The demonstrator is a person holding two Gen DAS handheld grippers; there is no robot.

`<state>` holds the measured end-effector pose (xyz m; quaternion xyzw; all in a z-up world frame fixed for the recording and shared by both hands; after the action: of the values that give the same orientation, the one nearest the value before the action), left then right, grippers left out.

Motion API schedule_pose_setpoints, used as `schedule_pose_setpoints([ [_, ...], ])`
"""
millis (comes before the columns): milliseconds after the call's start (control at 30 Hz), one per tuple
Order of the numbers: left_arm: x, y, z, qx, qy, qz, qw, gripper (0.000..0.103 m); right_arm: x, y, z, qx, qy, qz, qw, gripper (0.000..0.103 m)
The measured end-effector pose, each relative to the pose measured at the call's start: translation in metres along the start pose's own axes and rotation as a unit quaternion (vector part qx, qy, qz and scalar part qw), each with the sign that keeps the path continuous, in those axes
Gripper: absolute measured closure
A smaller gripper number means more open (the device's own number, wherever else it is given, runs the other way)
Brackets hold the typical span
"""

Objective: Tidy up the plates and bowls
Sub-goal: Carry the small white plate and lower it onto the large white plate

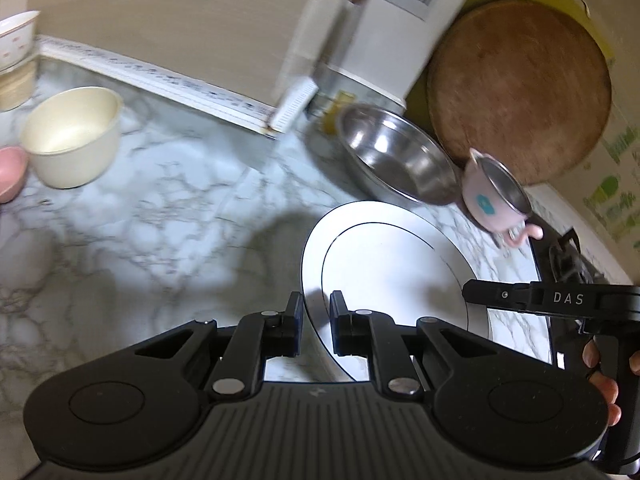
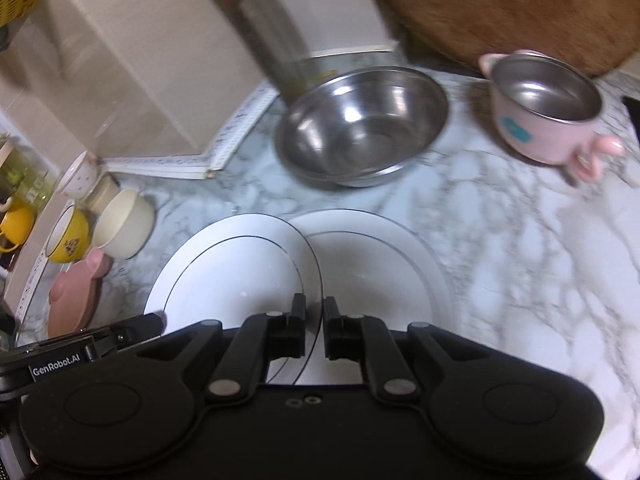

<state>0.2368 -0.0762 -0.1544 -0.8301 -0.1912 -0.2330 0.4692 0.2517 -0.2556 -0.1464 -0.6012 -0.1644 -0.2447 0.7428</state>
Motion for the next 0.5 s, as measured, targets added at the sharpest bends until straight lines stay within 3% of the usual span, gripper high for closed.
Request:
schedule_pose_setpoints([
  [500,-0.020,0.041,-0.026,0.009,0.025,0.037,0.9989,0.090,-0.020,0.009,-0.054,-0.018,0.028,0.016,0.999,0.094],
])
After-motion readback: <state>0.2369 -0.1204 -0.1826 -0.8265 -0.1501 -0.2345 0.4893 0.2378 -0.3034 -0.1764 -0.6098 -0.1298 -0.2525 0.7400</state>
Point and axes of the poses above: each gripper's, at about its wrist camera, not at the fingertips, and y roughly the way its jaws point, z to its left, x to its top, the point moved 10 cm from there along y, roughly the way its jaws point, and after that the axes turned 8 degrees about -x, right-handed, at the moved point
